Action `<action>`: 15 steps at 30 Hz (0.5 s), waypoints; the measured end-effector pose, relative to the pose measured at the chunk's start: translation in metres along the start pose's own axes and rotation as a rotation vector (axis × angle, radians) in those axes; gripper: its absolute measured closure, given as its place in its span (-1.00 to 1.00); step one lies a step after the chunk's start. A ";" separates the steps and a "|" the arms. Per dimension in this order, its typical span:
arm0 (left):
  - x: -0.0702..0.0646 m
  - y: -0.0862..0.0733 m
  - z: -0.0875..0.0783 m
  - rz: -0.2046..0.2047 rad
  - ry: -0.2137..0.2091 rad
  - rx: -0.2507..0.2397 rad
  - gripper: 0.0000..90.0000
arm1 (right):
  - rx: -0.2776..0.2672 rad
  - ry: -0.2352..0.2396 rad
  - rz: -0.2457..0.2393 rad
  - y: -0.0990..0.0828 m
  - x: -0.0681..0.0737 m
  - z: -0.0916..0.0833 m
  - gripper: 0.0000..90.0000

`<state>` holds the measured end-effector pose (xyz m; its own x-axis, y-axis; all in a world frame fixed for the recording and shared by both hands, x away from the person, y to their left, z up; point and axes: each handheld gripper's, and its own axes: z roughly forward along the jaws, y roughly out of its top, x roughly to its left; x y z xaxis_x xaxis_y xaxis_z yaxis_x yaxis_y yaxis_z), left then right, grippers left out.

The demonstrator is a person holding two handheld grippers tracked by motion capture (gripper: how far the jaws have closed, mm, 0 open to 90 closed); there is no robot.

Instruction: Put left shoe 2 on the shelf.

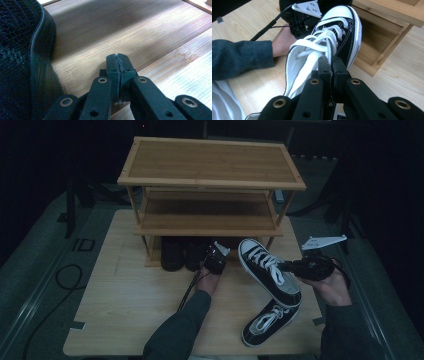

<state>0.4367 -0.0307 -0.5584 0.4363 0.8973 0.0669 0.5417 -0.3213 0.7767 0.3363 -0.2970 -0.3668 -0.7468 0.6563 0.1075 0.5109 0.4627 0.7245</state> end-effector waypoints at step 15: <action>0.000 0.000 -0.001 0.015 0.003 0.015 0.98 | -0.022 0.072 -0.080 0.012 0.000 -0.009 0.96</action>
<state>0.4363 -0.0303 -0.5577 0.4424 0.8932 0.0802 0.5457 -0.3391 0.7663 0.3383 -0.2963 -0.3521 -0.8137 0.5732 0.0965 0.4398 0.4985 0.7471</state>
